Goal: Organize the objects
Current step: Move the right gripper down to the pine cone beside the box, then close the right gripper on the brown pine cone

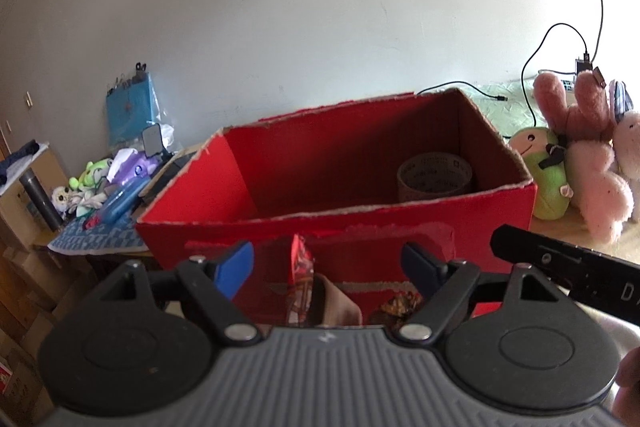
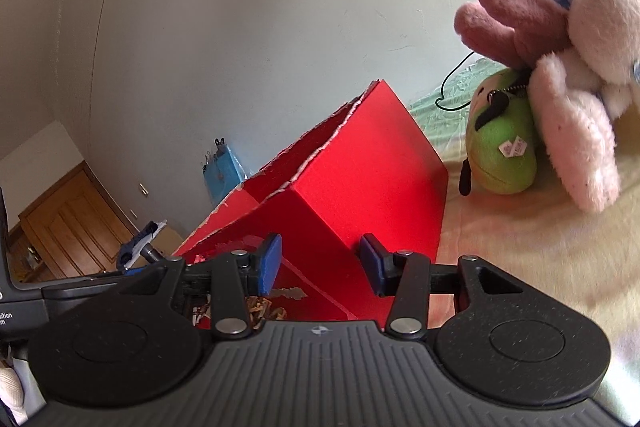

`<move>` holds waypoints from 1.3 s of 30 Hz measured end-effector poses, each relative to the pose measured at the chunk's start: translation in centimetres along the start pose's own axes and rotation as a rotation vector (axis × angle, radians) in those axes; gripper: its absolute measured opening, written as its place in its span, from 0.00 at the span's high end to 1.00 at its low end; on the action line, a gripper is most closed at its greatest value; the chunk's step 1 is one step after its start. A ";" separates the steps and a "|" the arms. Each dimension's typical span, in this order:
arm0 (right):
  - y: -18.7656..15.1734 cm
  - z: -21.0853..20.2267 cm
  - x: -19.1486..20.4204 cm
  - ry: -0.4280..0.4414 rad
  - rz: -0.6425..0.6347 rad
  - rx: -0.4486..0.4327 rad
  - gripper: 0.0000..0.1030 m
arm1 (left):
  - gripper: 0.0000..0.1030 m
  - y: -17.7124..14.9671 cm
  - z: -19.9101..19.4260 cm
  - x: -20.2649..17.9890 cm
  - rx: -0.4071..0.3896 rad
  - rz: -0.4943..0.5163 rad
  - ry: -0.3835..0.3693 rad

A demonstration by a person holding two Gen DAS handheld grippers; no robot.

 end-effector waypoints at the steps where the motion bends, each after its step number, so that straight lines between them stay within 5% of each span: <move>1: -0.1 0.0 -0.2 0.003 0.009 0.000 0.54 | 0.19 -0.2 0.2 0.0 0.005 -0.002 -0.002; 15: -0.2 -0.8 0.2 0.007 0.001 -0.017 0.54 | 0.18 -1.9 0.7 1.1 0.003 -0.037 -0.069; 27: 0.3 -2.2 0.0 0.078 0.056 -0.064 0.57 | 0.21 -2.5 -3.0 -0.7 -0.160 0.020 -0.243; 39: -3.1 -0.4 2.8 0.199 0.036 0.159 0.57 | 0.36 -3.8 -3.0 -4.0 -0.141 0.110 -0.366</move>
Point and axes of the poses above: each gripper's, at about its wrist camera, not at the fingertips, and z roughly the way its jaws point, x to its left, y to its top, the point moved 10 cm from there along z, roughly the way its jaws point, and after that the axes turned 5 degrees about z, right-handed, at the moved point
